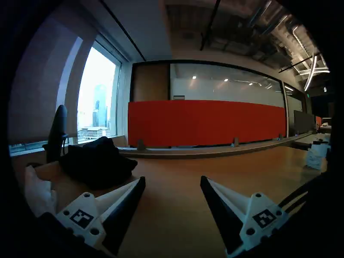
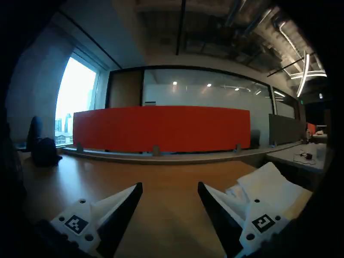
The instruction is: Fold towel
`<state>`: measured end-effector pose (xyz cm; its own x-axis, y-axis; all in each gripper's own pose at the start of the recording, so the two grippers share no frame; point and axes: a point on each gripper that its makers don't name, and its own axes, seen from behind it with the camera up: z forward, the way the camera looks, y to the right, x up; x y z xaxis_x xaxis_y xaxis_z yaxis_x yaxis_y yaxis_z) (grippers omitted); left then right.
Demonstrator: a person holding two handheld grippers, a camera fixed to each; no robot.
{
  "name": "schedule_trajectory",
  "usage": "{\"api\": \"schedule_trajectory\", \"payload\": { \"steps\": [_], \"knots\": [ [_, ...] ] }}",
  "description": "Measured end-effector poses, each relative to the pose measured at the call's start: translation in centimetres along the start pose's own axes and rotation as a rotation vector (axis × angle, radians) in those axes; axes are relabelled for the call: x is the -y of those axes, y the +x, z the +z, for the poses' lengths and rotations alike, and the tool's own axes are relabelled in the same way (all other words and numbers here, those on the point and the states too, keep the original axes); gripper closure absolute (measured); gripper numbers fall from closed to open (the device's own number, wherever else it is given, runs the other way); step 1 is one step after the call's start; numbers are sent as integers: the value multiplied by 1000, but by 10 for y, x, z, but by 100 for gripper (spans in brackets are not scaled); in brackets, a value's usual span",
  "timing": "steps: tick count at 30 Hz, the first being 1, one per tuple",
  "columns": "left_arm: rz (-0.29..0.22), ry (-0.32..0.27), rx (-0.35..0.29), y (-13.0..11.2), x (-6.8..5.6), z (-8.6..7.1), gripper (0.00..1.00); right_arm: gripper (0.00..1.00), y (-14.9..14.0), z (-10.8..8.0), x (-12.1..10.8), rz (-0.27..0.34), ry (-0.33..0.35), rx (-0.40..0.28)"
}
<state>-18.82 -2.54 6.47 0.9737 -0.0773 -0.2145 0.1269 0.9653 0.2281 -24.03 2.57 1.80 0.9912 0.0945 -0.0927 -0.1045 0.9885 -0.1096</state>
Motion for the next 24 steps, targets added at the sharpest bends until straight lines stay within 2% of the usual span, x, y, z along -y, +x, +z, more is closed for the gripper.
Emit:
{"api": "schedule_trajectory", "payload": {
  "steps": [24],
  "knots": [
    [0, 0, 1, 2, 0, -1, 6, 0, 1, -1, 0, 0, 0, 0]
  ]
}}
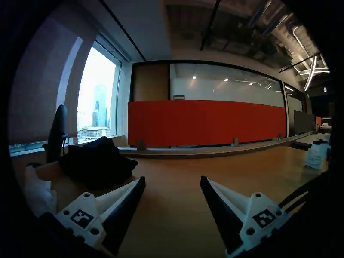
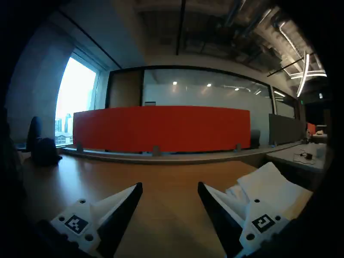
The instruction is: Fold towel
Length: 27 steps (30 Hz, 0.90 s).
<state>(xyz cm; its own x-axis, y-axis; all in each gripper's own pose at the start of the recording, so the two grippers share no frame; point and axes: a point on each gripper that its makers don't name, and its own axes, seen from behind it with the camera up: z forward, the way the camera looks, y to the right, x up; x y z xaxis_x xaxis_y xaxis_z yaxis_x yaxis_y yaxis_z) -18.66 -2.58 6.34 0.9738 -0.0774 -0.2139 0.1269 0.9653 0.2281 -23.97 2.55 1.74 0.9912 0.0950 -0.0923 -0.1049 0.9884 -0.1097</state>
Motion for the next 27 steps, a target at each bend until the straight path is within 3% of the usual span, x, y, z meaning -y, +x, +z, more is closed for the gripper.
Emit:
{"api": "schedule_trajectory", "payload": {
  "steps": [27],
  "knots": [
    [-5, -1, 3, 3, 2, -1, 5, 0, -1, 1, -1, 0, 0, 0]
  ]
}}
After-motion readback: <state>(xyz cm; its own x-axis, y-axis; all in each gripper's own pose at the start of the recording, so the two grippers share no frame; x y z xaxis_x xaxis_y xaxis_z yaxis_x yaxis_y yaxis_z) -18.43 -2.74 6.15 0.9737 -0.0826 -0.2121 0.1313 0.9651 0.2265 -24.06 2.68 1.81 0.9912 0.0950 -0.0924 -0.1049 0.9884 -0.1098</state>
